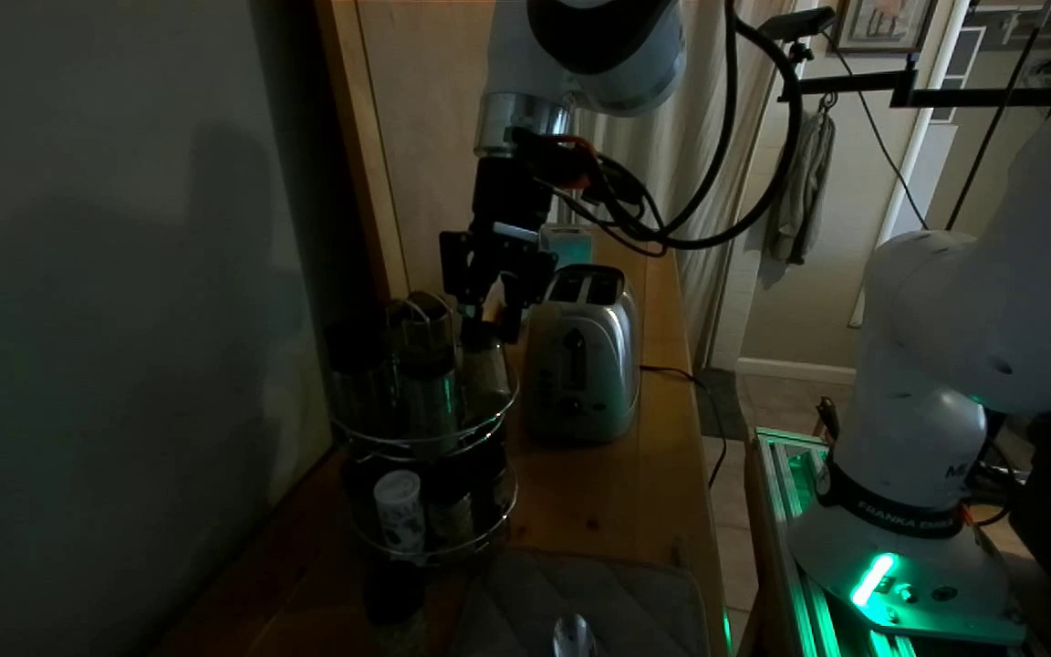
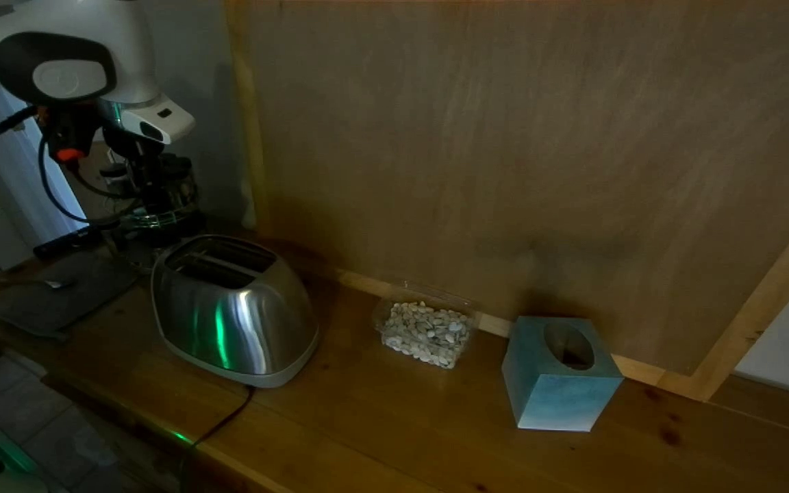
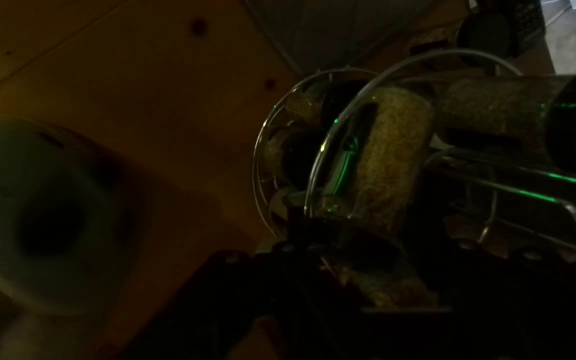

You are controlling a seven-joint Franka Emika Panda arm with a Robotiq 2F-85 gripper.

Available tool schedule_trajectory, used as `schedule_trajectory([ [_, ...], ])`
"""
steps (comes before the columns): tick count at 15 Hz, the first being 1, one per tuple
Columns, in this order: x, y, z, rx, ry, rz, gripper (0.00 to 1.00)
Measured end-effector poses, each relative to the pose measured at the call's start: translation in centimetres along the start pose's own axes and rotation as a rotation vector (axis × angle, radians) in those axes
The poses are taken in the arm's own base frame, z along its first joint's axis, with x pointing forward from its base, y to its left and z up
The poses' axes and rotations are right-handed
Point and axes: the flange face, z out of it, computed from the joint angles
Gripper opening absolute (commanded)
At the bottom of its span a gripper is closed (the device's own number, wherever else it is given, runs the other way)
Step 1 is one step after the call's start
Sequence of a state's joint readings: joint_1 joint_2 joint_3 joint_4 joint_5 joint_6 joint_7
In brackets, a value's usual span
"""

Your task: Straighten the tilted bottle on the rack

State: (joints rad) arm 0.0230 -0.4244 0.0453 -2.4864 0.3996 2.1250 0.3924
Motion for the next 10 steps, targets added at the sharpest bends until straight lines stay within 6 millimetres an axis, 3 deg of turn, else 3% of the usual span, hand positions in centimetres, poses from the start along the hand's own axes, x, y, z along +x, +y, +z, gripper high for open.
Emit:
schedule_trajectory([
  [6, -0.2, -0.2, -0.3, 0.005, 0.009, -0.024, 0.27],
  [10, -1.3, -1.1, -1.8, 0.01, 0.056, -0.079, 0.27],
])
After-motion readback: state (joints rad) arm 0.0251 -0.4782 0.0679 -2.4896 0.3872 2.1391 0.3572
